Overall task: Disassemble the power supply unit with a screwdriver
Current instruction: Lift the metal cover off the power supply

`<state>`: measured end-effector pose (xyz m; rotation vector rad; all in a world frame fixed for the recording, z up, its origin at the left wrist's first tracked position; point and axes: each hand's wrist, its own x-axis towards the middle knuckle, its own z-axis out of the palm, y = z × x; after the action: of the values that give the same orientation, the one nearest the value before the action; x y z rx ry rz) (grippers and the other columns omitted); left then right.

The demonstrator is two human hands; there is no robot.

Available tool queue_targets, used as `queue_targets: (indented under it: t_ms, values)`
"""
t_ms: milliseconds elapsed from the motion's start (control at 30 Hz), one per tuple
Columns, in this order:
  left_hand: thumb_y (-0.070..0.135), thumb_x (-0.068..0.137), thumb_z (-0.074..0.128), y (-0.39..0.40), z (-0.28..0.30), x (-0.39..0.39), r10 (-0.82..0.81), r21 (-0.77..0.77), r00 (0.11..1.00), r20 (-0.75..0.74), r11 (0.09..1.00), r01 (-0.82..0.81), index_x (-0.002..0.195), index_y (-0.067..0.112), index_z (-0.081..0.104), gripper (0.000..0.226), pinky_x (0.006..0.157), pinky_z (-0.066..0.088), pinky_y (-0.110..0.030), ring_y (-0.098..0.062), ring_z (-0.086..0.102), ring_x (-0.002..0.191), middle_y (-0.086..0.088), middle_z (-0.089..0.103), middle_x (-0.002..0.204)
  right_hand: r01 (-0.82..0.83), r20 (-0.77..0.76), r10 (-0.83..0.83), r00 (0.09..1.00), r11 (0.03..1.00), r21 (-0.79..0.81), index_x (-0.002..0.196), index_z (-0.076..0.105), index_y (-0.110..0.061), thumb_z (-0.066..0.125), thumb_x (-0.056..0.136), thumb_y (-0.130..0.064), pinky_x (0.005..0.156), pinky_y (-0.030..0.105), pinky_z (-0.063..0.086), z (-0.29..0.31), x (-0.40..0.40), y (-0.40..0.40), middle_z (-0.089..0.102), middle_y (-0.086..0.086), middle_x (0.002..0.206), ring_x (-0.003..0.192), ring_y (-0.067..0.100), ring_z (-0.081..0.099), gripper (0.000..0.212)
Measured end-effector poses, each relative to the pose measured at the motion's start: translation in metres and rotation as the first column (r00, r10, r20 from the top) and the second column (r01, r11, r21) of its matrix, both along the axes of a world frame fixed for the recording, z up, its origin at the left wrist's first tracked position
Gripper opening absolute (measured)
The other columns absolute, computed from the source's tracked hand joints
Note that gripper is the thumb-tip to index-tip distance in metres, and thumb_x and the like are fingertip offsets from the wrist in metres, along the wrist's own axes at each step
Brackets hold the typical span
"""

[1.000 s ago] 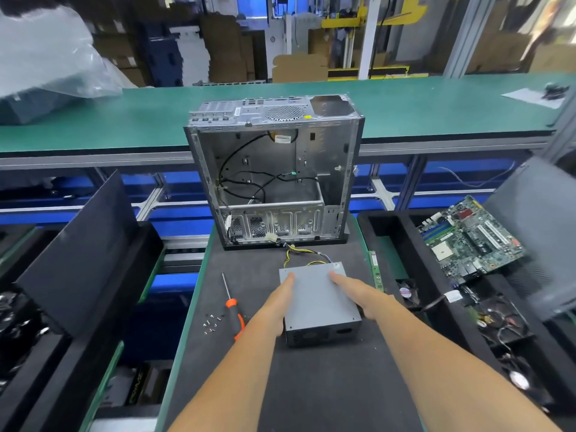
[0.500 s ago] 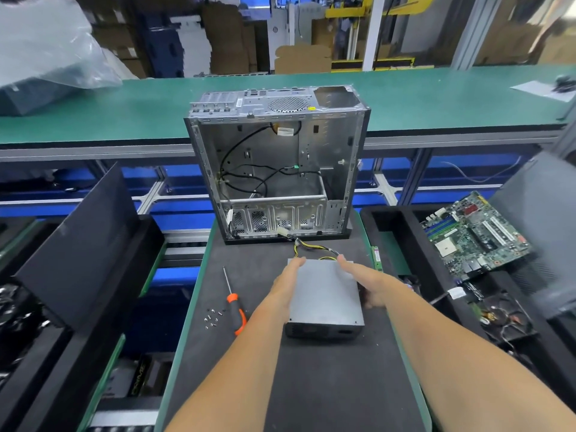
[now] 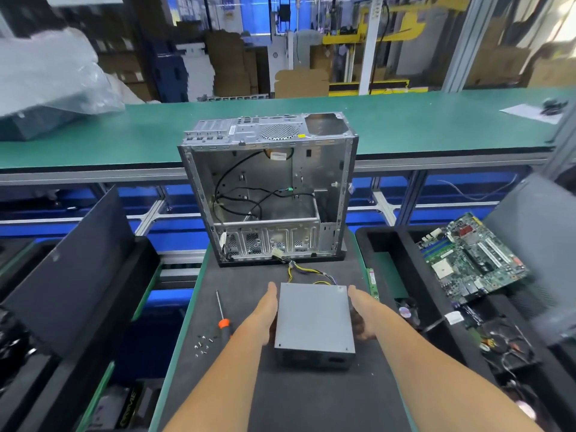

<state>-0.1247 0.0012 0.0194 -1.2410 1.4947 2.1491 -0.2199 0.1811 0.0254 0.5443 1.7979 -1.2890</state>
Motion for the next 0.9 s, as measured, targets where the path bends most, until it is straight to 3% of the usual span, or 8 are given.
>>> queue_targets:
  t_ms: [67, 167, 267, 367, 467, 533, 667, 900]
  values:
    - [0.062, 0.095, 0.029, -0.003, -0.007, -0.005, 0.010, -0.053, 1.000, 0.024, 0.999, -0.008, 0.099, 0.015, 0.063, 0.058, 0.065, 0.056, -0.036, -0.028, 0.072, 0.079, -0.008, 0.074, 0.088, 0.019, 0.010, -0.019, 1.000, 1.000, 0.009, 0.104, 0.059, -0.004, 0.038, 0.099, -0.038, 0.068, 0.033, 0.052, -0.001, -0.002, -0.001, 0.068, 0.016, 0.097, 0.078, 0.029, 0.063, 0.041]
    - [0.053, 0.095, 0.040, -0.003, -0.014, -0.012, 0.011, -0.072, 0.999, 0.032, 0.997, -0.008, 0.100, 0.015, 0.068, 0.048, 0.075, 0.056, -0.039, -0.030, 0.070, 0.086, -0.008, 0.074, 0.093, 0.027, 0.007, -0.027, 1.000, 0.999, 0.041, 0.087, 0.055, -0.007, 0.037, 0.097, -0.018, 0.057, 0.028, 0.043, -0.002, -0.007, -0.007, 0.057, 0.009, 0.077, 0.060, 0.022, 0.050, 0.023]
    - [0.040, 0.092, 0.043, -0.001, -0.016, -0.019, 0.004, -0.053, 1.000, 0.016, 0.999, -0.004, 0.087, 0.014, 0.071, 0.039, 0.069, 0.056, -0.036, -0.031, 0.070, 0.079, -0.008, 0.075, 0.088, 0.041, -0.012, -0.040, 0.999, 0.998, 0.044, 0.074, 0.045, -0.010, 0.035, 0.097, -0.017, 0.054, 0.025, 0.035, -0.005, -0.014, -0.011, 0.046, 0.006, 0.069, 0.056, 0.020, 0.041, 0.027]
    - [0.034, 0.090, 0.040, -0.001, -0.017, -0.022, 0.049, -0.073, 0.998, 0.041, 0.996, -0.046, 0.074, 0.013, 0.064, 0.036, 0.061, 0.053, -0.031, -0.028, 0.067, 0.067, -0.007, 0.071, 0.074, 0.057, 0.041, -0.057, 0.998, 0.998, 0.001, 0.070, 0.049, -0.011, 0.041, 0.091, -0.025, 0.037, 0.018, 0.036, -0.007, -0.014, -0.008, 0.052, 0.004, 0.055, 0.040, 0.018, 0.048, 0.027]
    - [0.037, 0.089, 0.043, -0.005, -0.014, -0.028, 0.077, -0.133, 0.995, 0.068, 0.989, -0.067, 0.057, 0.017, 0.059, 0.040, 0.053, 0.049, -0.026, -0.023, 0.063, 0.052, -0.002, 0.064, 0.052, 0.030, 0.047, -0.030, 0.998, 1.000, 0.002, 0.083, 0.057, -0.009, 0.048, 0.085, -0.038, 0.058, 0.026, 0.052, -0.010, -0.018, -0.008, 0.064, 0.008, 0.078, 0.065, 0.024, 0.061, 0.030]
    - [0.046, 0.086, 0.048, -0.009, -0.010, -0.032, 0.055, -0.161, 0.990, 0.127, 0.986, -0.034, 0.060, 0.016, 0.057, 0.041, 0.053, 0.049, -0.025, -0.023, 0.061, 0.050, -0.002, 0.061, 0.048, 0.023, 0.046, -0.024, 0.999, 1.000, 0.018, 0.085, 0.060, -0.006, 0.052, 0.083, -0.039, 0.071, 0.030, 0.057, -0.012, -0.023, -0.009, 0.067, 0.010, 0.081, 0.071, 0.026, 0.065, 0.034]
    - [0.034, 0.077, 0.054, -0.023, 0.000, -0.043, -0.069, -0.122, 0.972, 0.222, 0.988, 0.099, 0.057, 0.013, 0.051, 0.030, 0.041, 0.048, -0.024, -0.021, 0.056, 0.034, -0.004, 0.054, 0.042, 0.021, 0.047, -0.025, 0.999, 0.997, 0.079, 0.072, 0.056, -0.007, 0.050, 0.085, -0.033, 0.049, 0.022, 0.053, -0.012, -0.029, -0.016, 0.062, 0.008, 0.056, 0.048, 0.022, 0.059, 0.030]
    - [0.020, 0.073, 0.054, -0.029, 0.003, -0.050, -0.095, -0.032, 0.968, 0.233, 0.994, 0.106, 0.070, 0.009, 0.056, 0.011, 0.045, 0.052, -0.038, -0.027, 0.063, 0.042, -0.008, 0.059, 0.050, 0.045, 0.030, -0.049, 0.998, 0.991, 0.123, 0.062, 0.050, -0.013, 0.047, 0.084, -0.029, 0.046, 0.019, 0.045, -0.006, -0.026, -0.021, 0.051, 0.001, 0.044, 0.032, 0.018, 0.047, 0.028]
